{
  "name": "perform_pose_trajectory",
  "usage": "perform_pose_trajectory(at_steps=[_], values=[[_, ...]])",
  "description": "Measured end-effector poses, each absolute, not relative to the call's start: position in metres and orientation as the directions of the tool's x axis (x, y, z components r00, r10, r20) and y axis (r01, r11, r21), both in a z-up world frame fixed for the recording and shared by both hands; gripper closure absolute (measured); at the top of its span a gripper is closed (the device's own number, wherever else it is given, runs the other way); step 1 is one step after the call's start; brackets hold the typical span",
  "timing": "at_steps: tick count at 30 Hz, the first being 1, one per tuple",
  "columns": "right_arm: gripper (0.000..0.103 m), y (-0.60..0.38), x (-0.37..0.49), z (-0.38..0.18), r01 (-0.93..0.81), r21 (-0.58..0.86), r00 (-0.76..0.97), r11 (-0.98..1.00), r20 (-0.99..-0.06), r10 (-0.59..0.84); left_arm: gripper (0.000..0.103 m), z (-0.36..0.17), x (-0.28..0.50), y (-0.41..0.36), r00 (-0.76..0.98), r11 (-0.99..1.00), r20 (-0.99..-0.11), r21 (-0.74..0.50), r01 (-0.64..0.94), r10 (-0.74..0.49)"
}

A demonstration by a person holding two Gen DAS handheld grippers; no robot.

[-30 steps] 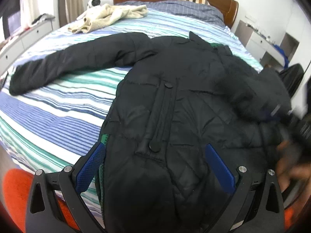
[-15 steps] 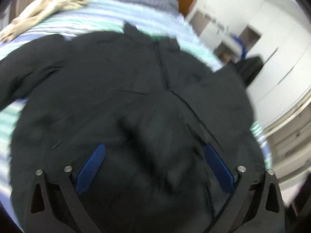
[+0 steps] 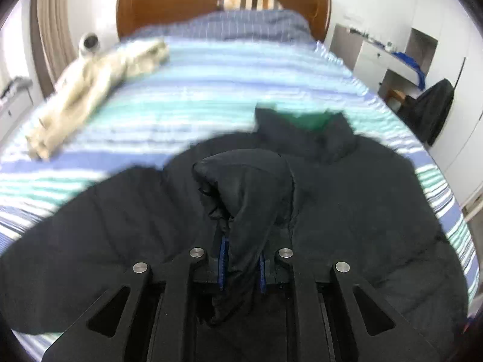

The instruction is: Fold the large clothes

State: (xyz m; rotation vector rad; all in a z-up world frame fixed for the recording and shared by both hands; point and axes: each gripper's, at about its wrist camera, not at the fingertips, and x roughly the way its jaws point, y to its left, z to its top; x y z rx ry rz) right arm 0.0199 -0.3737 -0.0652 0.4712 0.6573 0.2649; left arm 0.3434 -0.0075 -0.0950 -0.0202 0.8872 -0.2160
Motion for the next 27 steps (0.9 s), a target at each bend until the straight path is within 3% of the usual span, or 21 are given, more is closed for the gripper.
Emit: perform_pose_trajectory(at_steps=[2,4,6,11,14,16,18,23,27], values=[[0.042,-0.379,0.047,-0.050,-0.079,0.482,0.771,0.872,-0.525,0.360,0.083,-0.125,0.351,-0.007,0.590,0.981,-0.788,-0.095,0.167,-0.177],[0.047,-0.391,0.077,-0.039,-0.068,0.474,0.774,0.878,-0.530,0.346,0.075,-0.139,0.350,-0.003,0.595,0.980,-0.780,-0.122,0.155,-0.191],[0.047,-0.404,0.120,-0.030,-0.035,0.445,0.776,0.895,-0.552,0.305,0.069,-0.148,0.349,0.004,0.597,0.976,-0.773,-0.164,0.140,-0.215],[0.047,-0.435,0.236,-0.051,0.056,0.448,0.722,0.892,-0.635,0.273,0.065,-0.160,0.338,0.024,0.589,0.964,-0.764,-0.228,0.134,-0.262],[0.047,-0.436,0.287,-0.105,0.103,0.460,0.637,0.882,-0.711,0.297,0.064,-0.163,0.336,0.023,0.590,0.964,-0.763,-0.230,0.135,-0.265],[0.048,-0.432,0.311,-0.173,0.145,0.444,0.468,0.884,-0.818,0.334,0.061,-0.165,0.336,0.021,0.590,0.961,-0.759,-0.234,0.145,-0.274],[0.049,-0.435,0.303,-0.186,0.129,0.475,0.527,0.871,-0.777,0.345,0.060,-0.167,0.336,0.023,0.596,0.964,-0.758,-0.221,0.147,-0.265],[0.049,-0.425,0.298,-0.160,0.124,0.370,0.474,0.921,-0.837,0.273,0.060,-0.170,0.332,0.020,0.615,0.970,-0.751,-0.190,0.150,-0.242],[0.049,-0.442,0.310,-0.110,0.112,0.404,0.620,0.908,-0.742,0.254,0.060,-0.170,0.331,0.020,0.620,0.972,-0.749,-0.181,0.151,-0.236]])
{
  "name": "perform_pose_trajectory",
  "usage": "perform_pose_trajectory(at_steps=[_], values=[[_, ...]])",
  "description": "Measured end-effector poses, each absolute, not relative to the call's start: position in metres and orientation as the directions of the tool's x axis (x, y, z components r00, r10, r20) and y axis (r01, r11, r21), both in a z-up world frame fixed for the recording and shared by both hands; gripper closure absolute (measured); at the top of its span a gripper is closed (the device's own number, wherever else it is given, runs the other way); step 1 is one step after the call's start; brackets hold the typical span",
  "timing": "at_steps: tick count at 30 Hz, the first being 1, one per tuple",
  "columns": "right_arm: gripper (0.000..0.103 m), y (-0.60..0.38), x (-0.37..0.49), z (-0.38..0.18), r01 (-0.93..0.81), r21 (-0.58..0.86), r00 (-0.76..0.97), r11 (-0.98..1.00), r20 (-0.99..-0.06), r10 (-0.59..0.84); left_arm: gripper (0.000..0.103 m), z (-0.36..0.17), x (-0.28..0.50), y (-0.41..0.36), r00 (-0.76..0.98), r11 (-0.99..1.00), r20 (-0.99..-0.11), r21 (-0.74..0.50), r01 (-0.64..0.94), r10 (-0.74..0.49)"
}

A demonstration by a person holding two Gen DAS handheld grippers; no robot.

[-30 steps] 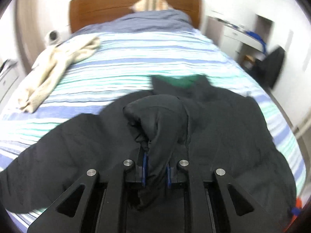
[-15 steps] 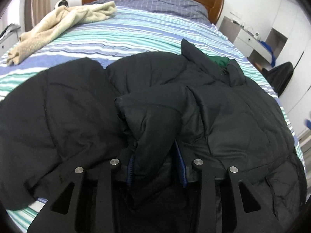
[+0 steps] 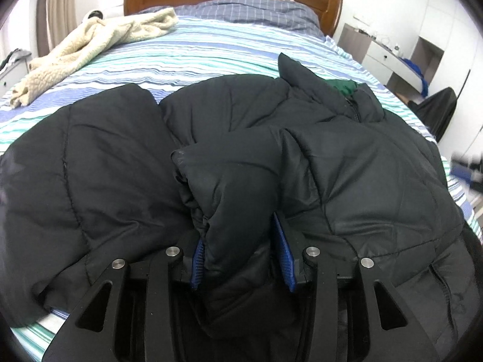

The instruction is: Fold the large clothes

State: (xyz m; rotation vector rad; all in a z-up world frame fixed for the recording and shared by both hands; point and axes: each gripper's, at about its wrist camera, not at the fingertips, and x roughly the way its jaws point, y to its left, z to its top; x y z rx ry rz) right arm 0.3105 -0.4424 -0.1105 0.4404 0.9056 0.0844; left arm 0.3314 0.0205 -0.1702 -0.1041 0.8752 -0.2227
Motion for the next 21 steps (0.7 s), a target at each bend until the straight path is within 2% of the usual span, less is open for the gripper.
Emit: perform_pose_trajectory(at_steps=[3,7,8,9,15,21], values=[[0.049,-0.458,0.333,-0.098,0.140,0.440,0.679,0.887,-0.694,0.238,0.060,-0.170,0.332,0.020,0.619,0.973,-0.750,-0.177,0.150,-0.233],[0.049,-0.472,0.369,-0.155,0.265,0.414,0.563,0.871,-0.800,0.209,0.060,-0.171,0.332,0.019,0.620,0.973,-0.751,-0.172,0.152,-0.229],[0.053,-0.472,0.371,-0.179,0.268,0.415,0.526,0.870,-0.819,0.229,0.059,-0.171,0.332,0.018,0.621,0.974,-0.750,-0.169,0.154,-0.228],[0.053,-0.471,0.369,-0.182,0.253,0.410,0.548,0.876,-0.807,0.220,0.058,-0.172,0.332,0.017,0.623,0.975,-0.750,-0.163,0.155,-0.224],[0.053,-0.458,0.356,-0.156,0.226,0.313,0.541,0.923,-0.828,0.148,0.058,-0.175,0.331,0.017,0.628,0.976,-0.747,-0.156,0.154,-0.219],[0.052,-0.440,0.272,-0.107,0.055,0.359,0.615,0.932,-0.747,0.251,0.058,-0.175,0.330,0.017,0.630,0.975,-0.744,-0.159,0.155,-0.222]])
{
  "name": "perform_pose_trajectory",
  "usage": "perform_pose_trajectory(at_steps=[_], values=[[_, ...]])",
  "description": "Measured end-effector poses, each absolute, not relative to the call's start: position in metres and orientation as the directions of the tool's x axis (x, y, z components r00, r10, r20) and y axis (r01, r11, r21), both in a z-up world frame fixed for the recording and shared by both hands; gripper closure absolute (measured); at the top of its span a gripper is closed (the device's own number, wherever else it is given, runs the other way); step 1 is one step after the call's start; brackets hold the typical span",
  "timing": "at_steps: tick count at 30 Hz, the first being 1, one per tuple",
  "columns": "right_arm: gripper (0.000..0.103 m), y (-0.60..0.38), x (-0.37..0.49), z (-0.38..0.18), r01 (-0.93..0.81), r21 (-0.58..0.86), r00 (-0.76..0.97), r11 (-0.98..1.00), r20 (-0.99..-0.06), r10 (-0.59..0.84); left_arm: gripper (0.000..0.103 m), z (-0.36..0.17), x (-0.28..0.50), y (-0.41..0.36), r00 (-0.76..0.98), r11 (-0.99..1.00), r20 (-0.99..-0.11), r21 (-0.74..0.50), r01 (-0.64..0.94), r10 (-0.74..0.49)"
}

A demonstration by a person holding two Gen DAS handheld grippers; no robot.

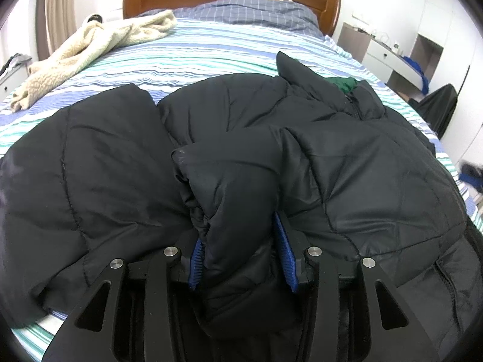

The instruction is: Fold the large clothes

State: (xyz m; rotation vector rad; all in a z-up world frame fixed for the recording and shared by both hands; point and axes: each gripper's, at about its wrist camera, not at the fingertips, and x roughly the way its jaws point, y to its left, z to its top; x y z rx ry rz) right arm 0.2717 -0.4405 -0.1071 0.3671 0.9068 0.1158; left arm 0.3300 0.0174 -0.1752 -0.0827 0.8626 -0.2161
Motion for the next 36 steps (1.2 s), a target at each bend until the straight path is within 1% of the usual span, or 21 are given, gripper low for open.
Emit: perform_pose_trajectory(at_steps=[2,3,4,5,7,9,12,14,15,16,17,19,21,24,26,27,28,31,32,35,36], values=[[0.051,-0.430,0.255,-0.121,0.050,0.361,0.562,0.931,-0.781,0.272,0.058,-0.174,0.330,0.017,0.630,0.976,-0.745,-0.155,0.155,-0.219],[0.051,-0.425,0.253,-0.141,0.078,0.341,0.492,0.937,-0.831,0.261,0.058,-0.174,0.329,0.016,0.631,0.976,-0.745,-0.151,0.156,-0.217],[0.051,-0.423,0.253,-0.162,0.094,0.359,0.460,0.929,-0.843,0.279,0.058,-0.173,0.329,0.014,0.631,0.978,-0.747,-0.141,0.157,-0.209],[0.051,-0.420,0.256,-0.168,0.089,0.371,0.483,0.924,-0.828,0.286,0.058,-0.172,0.329,0.013,0.632,0.980,-0.750,-0.127,0.156,-0.198],[0.051,-0.416,0.258,-0.170,0.075,0.331,0.503,0.941,-0.827,0.251,0.058,-0.172,0.329,0.009,0.635,0.983,-0.753,-0.097,0.155,-0.174],[0.051,-0.414,0.262,-0.169,0.083,0.305,0.515,0.949,-0.828,0.221,0.054,-0.171,0.328,0.005,0.642,0.988,-0.755,-0.054,0.147,-0.137],[0.051,-0.410,0.260,-0.166,0.083,0.312,0.551,0.947,-0.806,0.217,0.043,-0.165,0.325,0.000,0.637,0.992,-0.769,0.029,0.124,-0.057],[0.050,-0.415,0.252,-0.157,0.101,0.329,0.546,0.939,-0.807,0.224,0.028,-0.157,0.316,0.000,0.612,0.992,-0.791,0.074,0.103,-0.004],[0.050,-0.417,0.241,-0.146,0.115,0.325,0.547,0.939,-0.809,0.213,0.025,-0.152,0.307,0.004,0.591,0.993,-0.806,0.060,0.097,-0.009],[0.050,-0.419,0.225,-0.136,0.114,0.325,0.560,0.939,-0.801,0.209,0.020,-0.148,0.295,0.010,0.571,0.995,-0.819,0.013,0.102,-0.048],[0.046,-0.417,0.207,-0.123,0.092,0.332,0.579,0.939,-0.785,0.221,0.014,-0.145,0.279,0.020,0.551,0.992,-0.828,-0.052,0.115,-0.107],[0.038,-0.407,0.177,-0.103,0.026,0.334,0.607,0.942,-0.754,0.251,0.010,-0.140,0.247,0.038,0.530,0.981,-0.826,-0.143,0.132,-0.191],[0.032,-0.397,0.138,-0.089,-0.033,0.293,0.629,0.955,-0.737,0.248,0.004,-0.135,0.214,0.050,0.543,0.975,-0.810,-0.172,0.141,-0.222],[0.026,-0.382,0.095,-0.095,-0.091,0.258,0.639,0.962,-0.725,0.256,0.003,-0.135,0.182,0.060,0.561,0.973,-0.796,-0.192,0.125,-0.229],[0.022,-0.372,0.088,-0.128,-0.090,0.243,0.579,0.966,-0.776,0.250,0.001,-0.148,0.174,0.061,0.579,0.979,-0.790,-0.172,0.106,-0.202],[0.021,-0.368,0.086,-0.142,-0.084,0.230,0.570,0.970,-0.787,0.236,0.001,-0.155,0.174,0.059,0.578,0.982,-0.794,-0.158,0.104,-0.189],[0.021,-0.364,0.082,-0.146,-0.083,0.199,0.604,0.976,-0.770,0.208,0.001,-0.162,0.174,0.057,0.585,0.984,-0.791,-0.141,0.108,-0.177],[0.021,-0.357,0.089,-0.144,-0.060,0.167,0.602,0.984,-0.781,0.169,0.001,-0.155,0.174,0.048,0.589,0.993,-0.800,-0.082,0.089,-0.119],[0.021,-0.357,0.088,-0.142,-0.057,0.174,0.599,0.983,-0.782,0.174,0.001,-0.151,0.173,0.047,0.585,0.991,-0.801,-0.088,0.097,-0.128],[0.021,-0.358,0.092,-0.145,-0.065,0.187,0.603,0.980,-0.775,0.188,0.001,-0.132,0.179,0.046,0.590,0.971,-0.771,-0.172,0.168,-0.239],[0.021,-0.356,0.093,-0.145,-0.066,0.177,0.604,0.982,-0.776,0.180,0.001,-0.126,0.187,0.045,0.595,0.970,-0.767,-0.169,0.172,-0.239]])
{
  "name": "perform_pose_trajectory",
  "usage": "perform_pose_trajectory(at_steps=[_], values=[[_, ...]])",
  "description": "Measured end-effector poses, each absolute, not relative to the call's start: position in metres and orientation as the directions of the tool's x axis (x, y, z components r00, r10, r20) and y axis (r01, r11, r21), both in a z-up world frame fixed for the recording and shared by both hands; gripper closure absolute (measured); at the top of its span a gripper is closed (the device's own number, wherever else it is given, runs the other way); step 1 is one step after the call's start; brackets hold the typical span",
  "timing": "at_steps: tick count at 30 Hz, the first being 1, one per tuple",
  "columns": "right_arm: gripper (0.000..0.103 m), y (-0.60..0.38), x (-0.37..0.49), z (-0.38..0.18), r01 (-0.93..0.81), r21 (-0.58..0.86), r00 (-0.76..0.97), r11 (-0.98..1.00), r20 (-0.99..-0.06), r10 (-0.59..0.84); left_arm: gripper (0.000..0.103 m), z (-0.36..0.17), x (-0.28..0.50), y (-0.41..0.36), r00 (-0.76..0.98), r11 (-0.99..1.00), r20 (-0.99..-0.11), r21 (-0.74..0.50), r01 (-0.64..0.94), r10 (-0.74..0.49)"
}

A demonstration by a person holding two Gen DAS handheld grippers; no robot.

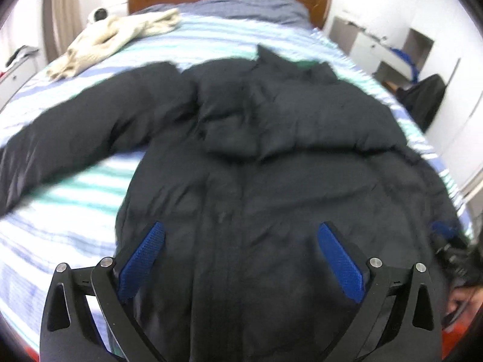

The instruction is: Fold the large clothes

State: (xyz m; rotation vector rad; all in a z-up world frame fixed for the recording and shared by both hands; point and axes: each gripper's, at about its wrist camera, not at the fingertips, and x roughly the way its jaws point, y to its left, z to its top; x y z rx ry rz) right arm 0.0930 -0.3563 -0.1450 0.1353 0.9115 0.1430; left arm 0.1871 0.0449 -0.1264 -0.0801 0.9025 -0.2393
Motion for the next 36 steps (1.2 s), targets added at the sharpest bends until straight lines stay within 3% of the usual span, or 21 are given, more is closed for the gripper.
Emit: perform_pose_trajectory(at_steps=[3,6,7,8,9,11,13,15,18,22,29,36], values=[[0.020,-0.353,0.092,-0.147,-0.060,0.159,0.615,0.985,-0.771,0.162,0.003,-0.115,0.230,0.045,0.606,0.976,-0.765,-0.164,0.144,-0.218],[0.020,-0.354,0.080,-0.148,-0.057,0.149,0.631,0.987,-0.761,0.151,0.024,-0.120,0.287,0.049,0.575,0.980,-0.795,-0.182,0.078,-0.193],[0.020,-0.354,0.081,-0.149,-0.057,0.148,0.635,0.987,-0.758,0.151,0.040,-0.125,0.303,0.048,0.552,0.979,-0.810,-0.193,0.064,-0.195],[0.020,-0.354,0.080,-0.149,-0.059,0.150,0.639,0.987,-0.754,0.153,0.082,-0.131,0.323,0.047,0.515,0.976,-0.832,-0.209,0.056,-0.208],[0.020,-0.354,0.079,-0.150,-0.059,0.152,0.642,0.987,-0.751,0.154,0.090,-0.134,0.334,0.044,0.492,0.980,-0.850,-0.191,0.046,-0.189],[0.020,-0.355,0.077,-0.151,-0.061,0.154,0.650,0.986,-0.743,0.156,0.094,-0.119,0.345,0.035,0.540,0.986,-0.825,-0.145,0.082,-0.166],[0.020,-0.354,0.075,-0.151,-0.063,0.150,0.658,0.987,-0.737,0.154,0.094,-0.100,0.352,0.029,0.594,0.989,-0.791,-0.099,0.113,-0.147],[0.020,-0.354,0.073,-0.152,-0.063,0.149,0.663,0.987,-0.733,0.153,0.087,-0.096,0.365,0.031,0.610,0.993,-0.784,-0.063,0.101,-0.112],[0.020,-0.354,0.072,-0.154,-0.065,0.149,0.665,0.987,-0.730,0.154,0.059,-0.130,0.385,0.036,0.488,0.998,-0.873,0.036,0.057,0.004],[0.020,-0.355,0.069,-0.154,-0.068,0.154,0.669,0.986,-0.726,0.160,0.022,-0.131,0.361,0.042,0.530,0.990,-0.845,0.122,0.071,0.066],[0.020,-0.355,0.068,-0.154,-0.067,0.152,0.672,0.986,-0.724,0.157,0.015,-0.109,0.281,0.092,0.564,0.992,-0.824,0.104,0.070,0.047],[0.020,-0.355,0.067,-0.153,-0.066,0.148,0.674,0.987,-0.723,0.153,0.011,-0.130,0.212,0.181,0.518,0.996,-0.853,0.028,-0.080,0.066]])
